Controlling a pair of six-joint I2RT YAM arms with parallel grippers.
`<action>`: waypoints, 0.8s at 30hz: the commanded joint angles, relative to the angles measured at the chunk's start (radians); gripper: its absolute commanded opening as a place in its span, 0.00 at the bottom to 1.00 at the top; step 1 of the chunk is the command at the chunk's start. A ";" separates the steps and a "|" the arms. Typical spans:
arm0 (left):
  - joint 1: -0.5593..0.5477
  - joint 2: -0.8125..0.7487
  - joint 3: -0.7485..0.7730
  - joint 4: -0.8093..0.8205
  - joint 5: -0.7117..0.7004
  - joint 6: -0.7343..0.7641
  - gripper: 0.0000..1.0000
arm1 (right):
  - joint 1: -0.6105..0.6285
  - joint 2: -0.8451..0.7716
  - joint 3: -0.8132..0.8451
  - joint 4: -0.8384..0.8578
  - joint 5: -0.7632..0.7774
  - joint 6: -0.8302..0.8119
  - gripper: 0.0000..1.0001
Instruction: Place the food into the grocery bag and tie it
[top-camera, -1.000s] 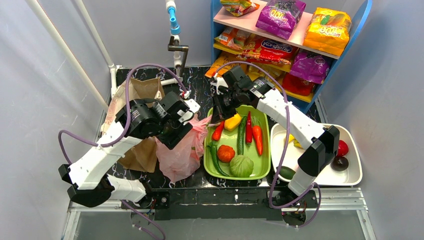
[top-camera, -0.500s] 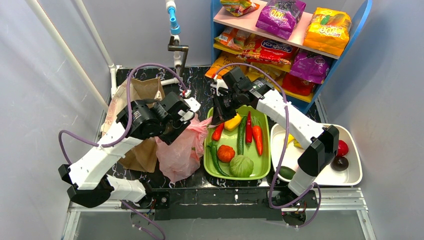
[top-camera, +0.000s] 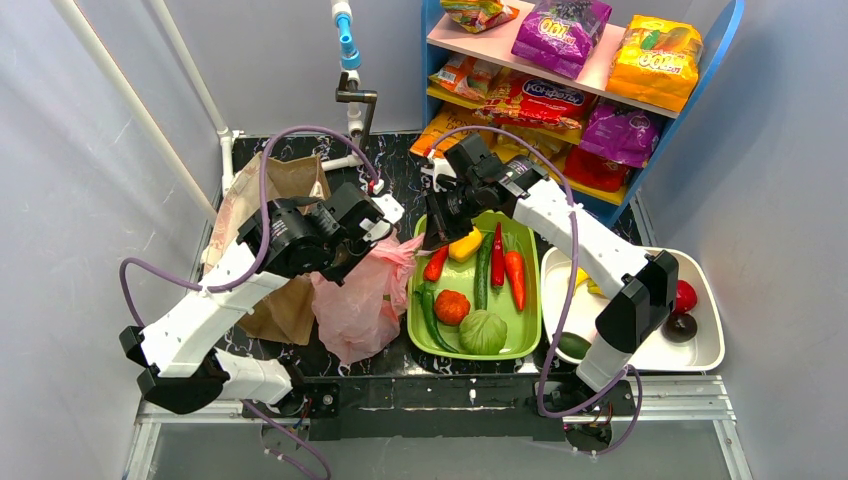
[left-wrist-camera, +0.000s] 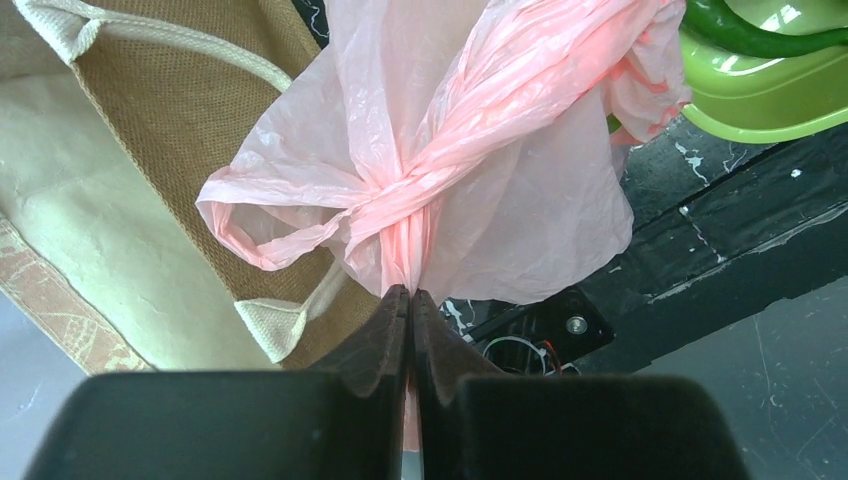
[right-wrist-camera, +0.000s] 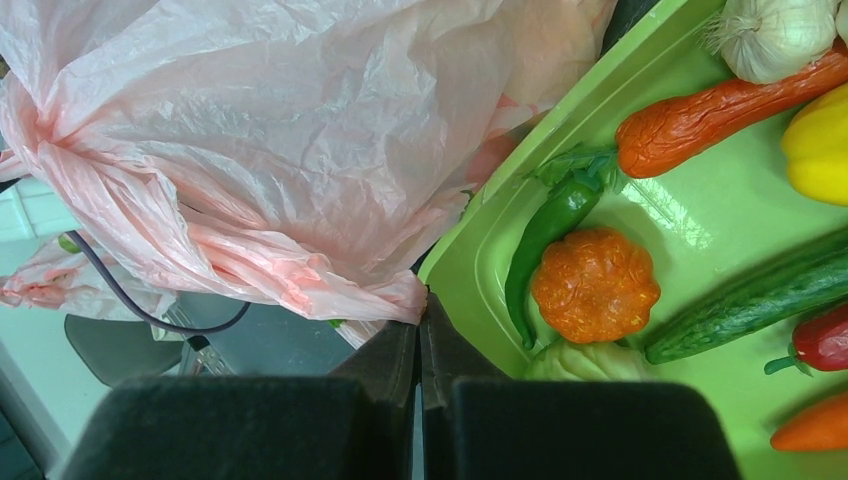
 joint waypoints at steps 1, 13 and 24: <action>0.006 -0.010 0.022 0.002 0.027 0.005 0.00 | 0.000 -0.016 0.003 0.001 -0.010 -0.011 0.01; 0.006 -0.145 -0.011 -0.057 0.116 -0.083 0.00 | -0.077 -0.008 0.040 -0.048 0.059 0.013 0.01; 0.006 -0.358 -0.148 -0.095 0.125 -0.211 0.00 | -0.167 0.056 0.107 -0.056 0.049 0.048 0.01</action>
